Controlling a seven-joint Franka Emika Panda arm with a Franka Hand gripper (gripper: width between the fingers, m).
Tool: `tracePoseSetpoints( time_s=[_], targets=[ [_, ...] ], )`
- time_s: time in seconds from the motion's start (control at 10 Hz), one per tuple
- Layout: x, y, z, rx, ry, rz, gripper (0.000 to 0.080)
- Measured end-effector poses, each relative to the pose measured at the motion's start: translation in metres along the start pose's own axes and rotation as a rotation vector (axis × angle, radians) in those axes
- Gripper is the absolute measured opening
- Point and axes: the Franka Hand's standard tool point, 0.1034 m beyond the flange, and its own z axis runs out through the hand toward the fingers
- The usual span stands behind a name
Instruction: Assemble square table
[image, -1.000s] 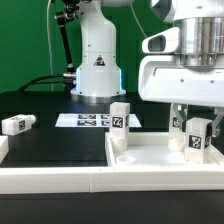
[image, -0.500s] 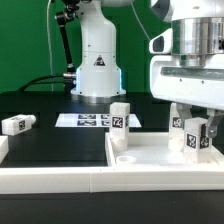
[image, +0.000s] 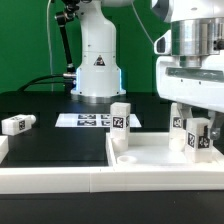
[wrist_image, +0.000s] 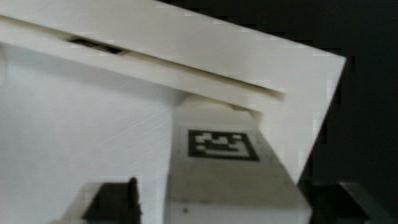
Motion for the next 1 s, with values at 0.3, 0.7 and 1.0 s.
tracePoseSetpoints(
  time_s=[0.3,0.7,1.0],
  targets=[
    [-0.0072,-0.0013,0.0005,0.0,-0.004,-0.238,0.064],
    [-0.0066,-0.0011,0.0007,0.0,-0.003,-0.522,0.0649],
    [-0.0057,-0.0016,-0.001,-0.013,0.014,-0.812,0.0649]
  ],
)
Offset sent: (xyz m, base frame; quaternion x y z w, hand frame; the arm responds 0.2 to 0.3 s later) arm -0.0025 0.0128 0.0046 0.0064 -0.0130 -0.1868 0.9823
